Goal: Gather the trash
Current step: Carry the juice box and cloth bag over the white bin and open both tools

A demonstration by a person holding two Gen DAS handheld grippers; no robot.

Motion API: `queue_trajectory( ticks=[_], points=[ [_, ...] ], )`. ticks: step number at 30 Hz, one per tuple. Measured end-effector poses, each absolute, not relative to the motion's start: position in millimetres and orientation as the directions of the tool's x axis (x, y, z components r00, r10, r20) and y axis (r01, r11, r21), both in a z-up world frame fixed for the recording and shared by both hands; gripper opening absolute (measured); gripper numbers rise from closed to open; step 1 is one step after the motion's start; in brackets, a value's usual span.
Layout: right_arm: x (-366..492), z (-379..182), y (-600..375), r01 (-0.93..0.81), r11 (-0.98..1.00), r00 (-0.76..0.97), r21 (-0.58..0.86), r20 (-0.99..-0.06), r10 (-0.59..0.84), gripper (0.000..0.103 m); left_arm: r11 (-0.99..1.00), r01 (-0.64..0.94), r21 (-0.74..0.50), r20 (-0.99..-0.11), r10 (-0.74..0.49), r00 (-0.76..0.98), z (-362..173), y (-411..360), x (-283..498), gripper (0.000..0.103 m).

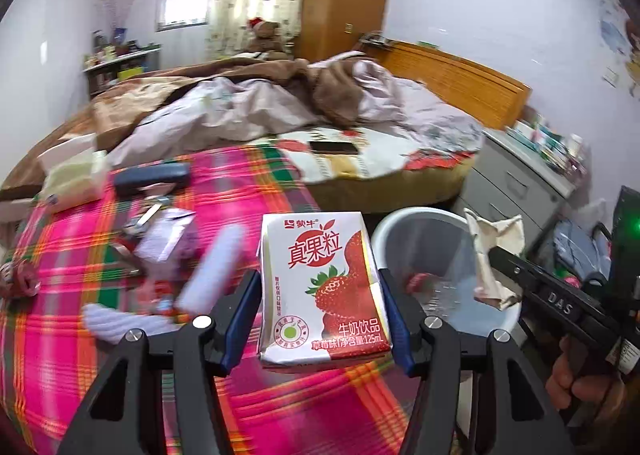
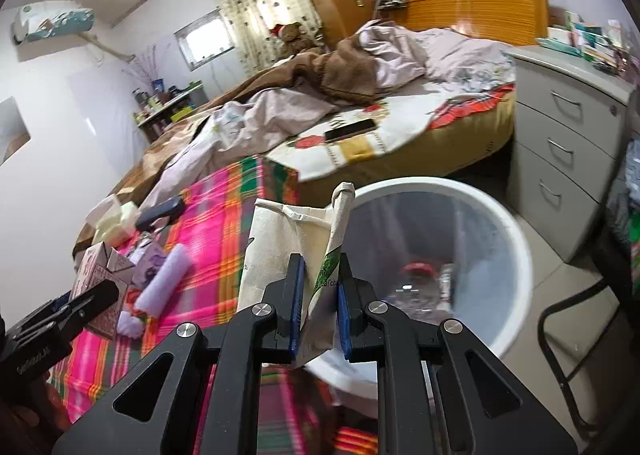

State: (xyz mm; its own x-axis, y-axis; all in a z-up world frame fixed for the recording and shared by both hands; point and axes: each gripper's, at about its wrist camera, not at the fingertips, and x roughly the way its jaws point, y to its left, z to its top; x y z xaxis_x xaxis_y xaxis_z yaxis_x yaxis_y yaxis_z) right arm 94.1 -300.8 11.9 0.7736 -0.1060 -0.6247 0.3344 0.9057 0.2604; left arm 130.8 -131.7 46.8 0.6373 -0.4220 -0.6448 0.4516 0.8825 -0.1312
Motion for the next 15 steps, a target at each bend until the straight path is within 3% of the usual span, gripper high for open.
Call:
queue_trajectory(
  ticks=[15],
  points=[
    [87.0,-10.4,-350.6,0.426,0.884,0.687,0.193,-0.705,-0.177,0.015,0.785,0.600,-0.154,-0.696,-0.517,0.499,25.8,-224.8,122.3,0.060]
  ],
)
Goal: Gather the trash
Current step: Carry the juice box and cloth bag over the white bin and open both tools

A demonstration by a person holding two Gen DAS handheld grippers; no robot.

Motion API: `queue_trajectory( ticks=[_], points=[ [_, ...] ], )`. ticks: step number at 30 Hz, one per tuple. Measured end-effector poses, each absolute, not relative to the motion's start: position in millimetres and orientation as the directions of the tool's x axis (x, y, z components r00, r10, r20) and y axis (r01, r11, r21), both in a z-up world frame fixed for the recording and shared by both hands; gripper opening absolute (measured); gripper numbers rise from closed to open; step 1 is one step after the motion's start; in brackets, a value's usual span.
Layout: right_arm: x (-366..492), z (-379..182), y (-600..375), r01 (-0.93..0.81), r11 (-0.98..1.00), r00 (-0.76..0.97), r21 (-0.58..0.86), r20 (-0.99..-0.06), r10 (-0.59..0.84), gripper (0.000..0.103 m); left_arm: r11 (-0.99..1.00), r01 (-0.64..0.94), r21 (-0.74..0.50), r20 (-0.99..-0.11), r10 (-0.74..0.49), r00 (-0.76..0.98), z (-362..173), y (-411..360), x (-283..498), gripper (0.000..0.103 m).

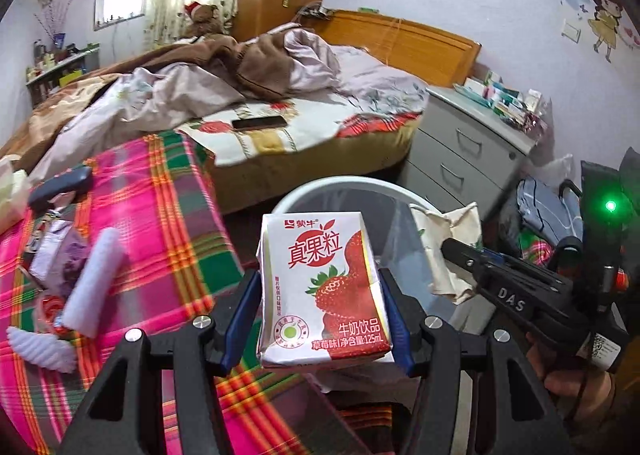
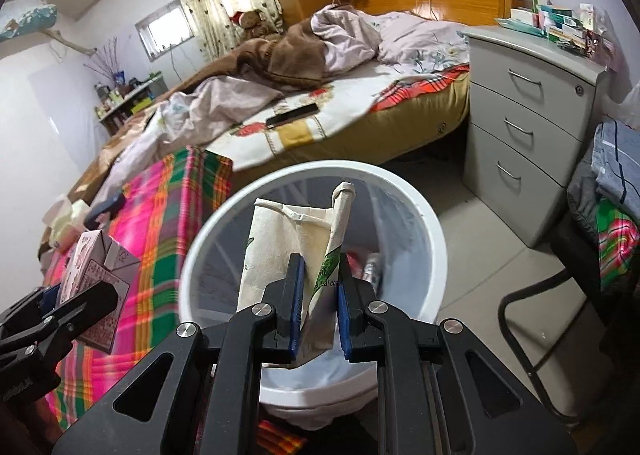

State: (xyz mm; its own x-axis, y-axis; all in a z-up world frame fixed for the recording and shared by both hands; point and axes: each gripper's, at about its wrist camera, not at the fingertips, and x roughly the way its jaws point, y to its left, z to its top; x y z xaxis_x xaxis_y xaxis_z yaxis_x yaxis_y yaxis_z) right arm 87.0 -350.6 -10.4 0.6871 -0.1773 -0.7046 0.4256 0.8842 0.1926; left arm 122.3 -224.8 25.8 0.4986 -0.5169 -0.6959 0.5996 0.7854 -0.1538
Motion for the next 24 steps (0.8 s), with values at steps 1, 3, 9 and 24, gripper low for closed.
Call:
queue_trajectory(
  ticks=[1,3,9,24],
  points=[
    [88.8,-12.0,-351.9,0.431,0.883,0.682,0.185,-0.708,-0.184,0.015,0.783,0.603,-0.157,-0.700,-0.518,0.491,23.9,-229.4,122.8,0.060],
    [88.7,-15.4,-357.6,0.431,0.885,0.669,0.175,-0.720,-0.184,0.016,0.774,0.614,-0.152,-0.701,-0.523,0.485,21.1,-236.9,123.4,0.060],
    [90.7,-21.5,-365.3,0.428,0.890,0.643,0.155,-0.744,-0.180,0.017,0.756,0.632,-0.170,-0.707,-0.540,0.456,13.9,-248.6,126.9,0.061],
    [84.7,-13.7,-357.0,0.414,0.895,0.669,0.165,-0.722,-0.177,0.051,0.793,0.584,-0.175,-0.705,-0.515,0.488,14.8,-222.6,127.6,0.075]
  ],
)
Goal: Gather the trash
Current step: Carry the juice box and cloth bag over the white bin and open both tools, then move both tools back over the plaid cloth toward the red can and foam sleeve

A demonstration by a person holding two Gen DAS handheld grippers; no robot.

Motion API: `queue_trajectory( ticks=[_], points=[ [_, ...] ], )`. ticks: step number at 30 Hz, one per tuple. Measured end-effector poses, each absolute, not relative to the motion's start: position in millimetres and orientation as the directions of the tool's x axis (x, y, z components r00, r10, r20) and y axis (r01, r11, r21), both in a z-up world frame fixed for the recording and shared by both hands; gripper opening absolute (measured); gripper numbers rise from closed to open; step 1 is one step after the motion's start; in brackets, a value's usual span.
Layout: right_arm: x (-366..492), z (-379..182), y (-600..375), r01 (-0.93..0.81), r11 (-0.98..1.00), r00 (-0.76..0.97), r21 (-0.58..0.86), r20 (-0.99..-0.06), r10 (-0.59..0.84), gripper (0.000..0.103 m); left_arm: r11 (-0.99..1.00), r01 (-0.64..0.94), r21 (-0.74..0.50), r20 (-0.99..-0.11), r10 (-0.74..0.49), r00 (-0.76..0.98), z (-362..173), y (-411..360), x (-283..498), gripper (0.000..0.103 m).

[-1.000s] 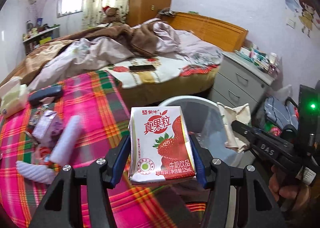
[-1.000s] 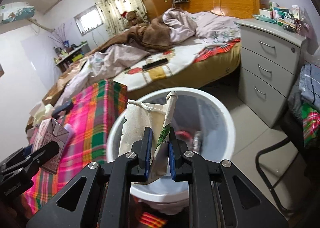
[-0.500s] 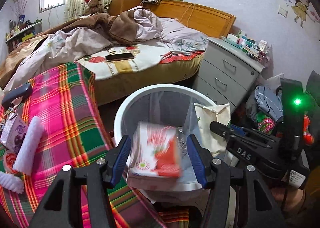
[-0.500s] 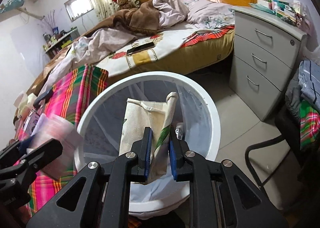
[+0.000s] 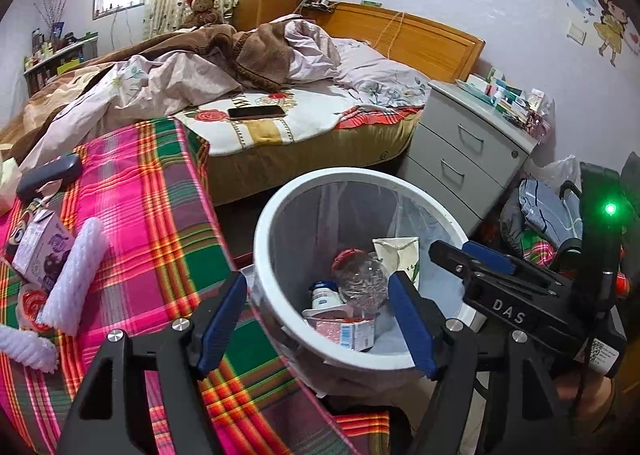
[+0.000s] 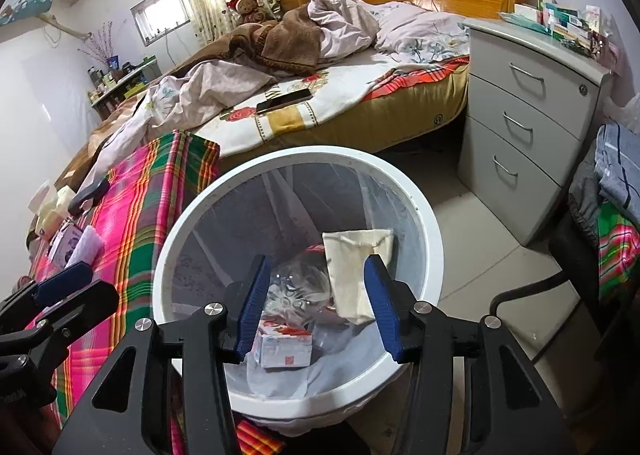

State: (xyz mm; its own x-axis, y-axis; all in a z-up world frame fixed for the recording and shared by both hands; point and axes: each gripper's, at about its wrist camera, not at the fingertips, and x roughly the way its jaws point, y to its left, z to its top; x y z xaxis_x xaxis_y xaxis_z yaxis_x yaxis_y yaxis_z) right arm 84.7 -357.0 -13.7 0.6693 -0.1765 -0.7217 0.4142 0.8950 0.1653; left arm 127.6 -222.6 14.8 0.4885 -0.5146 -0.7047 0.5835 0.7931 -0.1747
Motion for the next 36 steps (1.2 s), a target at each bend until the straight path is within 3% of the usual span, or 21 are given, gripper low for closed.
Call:
queue_trajectory(
  ticks=[14,36],
  points=[
    [94.5,-0.9,-313.5,0.334,0.924,0.719,0.186,-0.684,-0.122,0.051,0.856,0.478,-0.200,-0.671,-0.475,0.570,24.0,-151.0,129.7,0.075],
    [145.9,-7.0,-220.7,0.145,0.966,0.714,0.213,-0.698,0.047,0.051,0.962,0.219,-0.163,-0.647,-0.272,0.712,27.7,-12.6,153.2,0.075]
  ],
)
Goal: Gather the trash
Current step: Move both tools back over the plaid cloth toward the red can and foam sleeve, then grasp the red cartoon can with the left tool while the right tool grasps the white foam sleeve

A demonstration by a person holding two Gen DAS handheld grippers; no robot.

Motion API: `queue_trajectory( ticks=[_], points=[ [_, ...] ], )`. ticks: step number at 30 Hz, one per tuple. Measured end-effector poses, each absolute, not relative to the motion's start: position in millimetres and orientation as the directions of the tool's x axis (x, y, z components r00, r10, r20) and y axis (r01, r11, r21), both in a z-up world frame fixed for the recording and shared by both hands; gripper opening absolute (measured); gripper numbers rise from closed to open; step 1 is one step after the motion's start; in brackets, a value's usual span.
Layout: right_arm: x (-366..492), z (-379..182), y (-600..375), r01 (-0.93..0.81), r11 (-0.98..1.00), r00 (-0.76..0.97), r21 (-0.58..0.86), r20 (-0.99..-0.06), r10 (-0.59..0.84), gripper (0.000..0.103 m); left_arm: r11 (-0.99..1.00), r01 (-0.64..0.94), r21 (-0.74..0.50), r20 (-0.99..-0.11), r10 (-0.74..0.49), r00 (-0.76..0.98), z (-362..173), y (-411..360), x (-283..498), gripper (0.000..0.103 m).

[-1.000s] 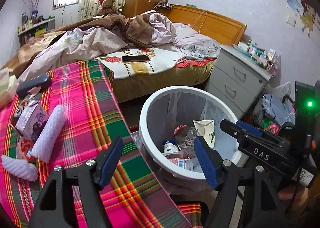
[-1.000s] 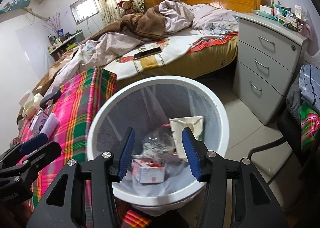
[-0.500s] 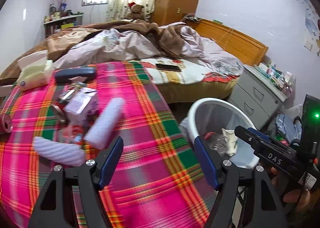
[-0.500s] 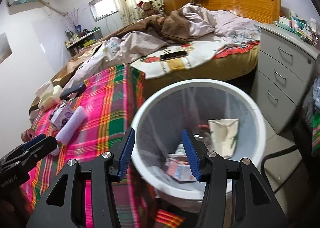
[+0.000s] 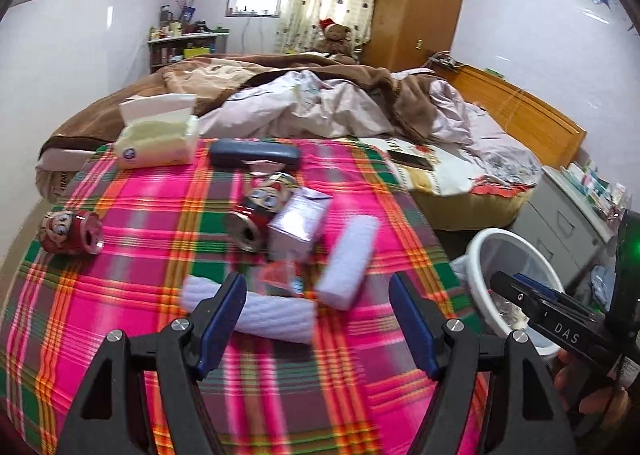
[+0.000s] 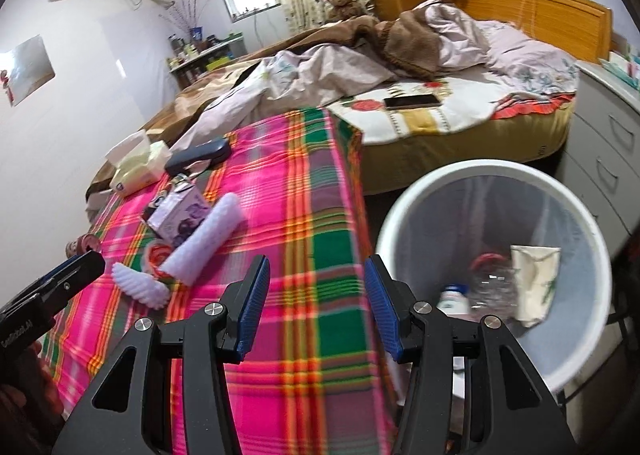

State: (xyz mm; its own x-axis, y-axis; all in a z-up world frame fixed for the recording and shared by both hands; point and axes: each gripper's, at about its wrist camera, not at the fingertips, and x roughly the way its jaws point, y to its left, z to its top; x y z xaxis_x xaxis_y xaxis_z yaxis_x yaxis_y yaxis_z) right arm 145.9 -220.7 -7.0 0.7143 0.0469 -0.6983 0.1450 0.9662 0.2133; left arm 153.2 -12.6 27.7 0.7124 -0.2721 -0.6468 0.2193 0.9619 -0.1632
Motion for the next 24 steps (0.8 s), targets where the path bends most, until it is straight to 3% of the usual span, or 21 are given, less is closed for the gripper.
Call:
queue_trajectory(
  ticks=[14,24],
  points=[
    [195.0,-23.0,-167.1,0.069,0.967,0.670,0.246,-0.730,0.138,0.051,0.977,0.165,-0.134,-0.677,-0.212,0.704,16.2,36.0,194.6,0.076],
    [229.0,-44.2,-148.1,0.056,0.963,0.602,0.264,-0.778,0.178,0.051,0.968,0.202,-0.149,-0.713,-0.247,0.657,4.5,40.1,234.7,0.076]
  ],
)
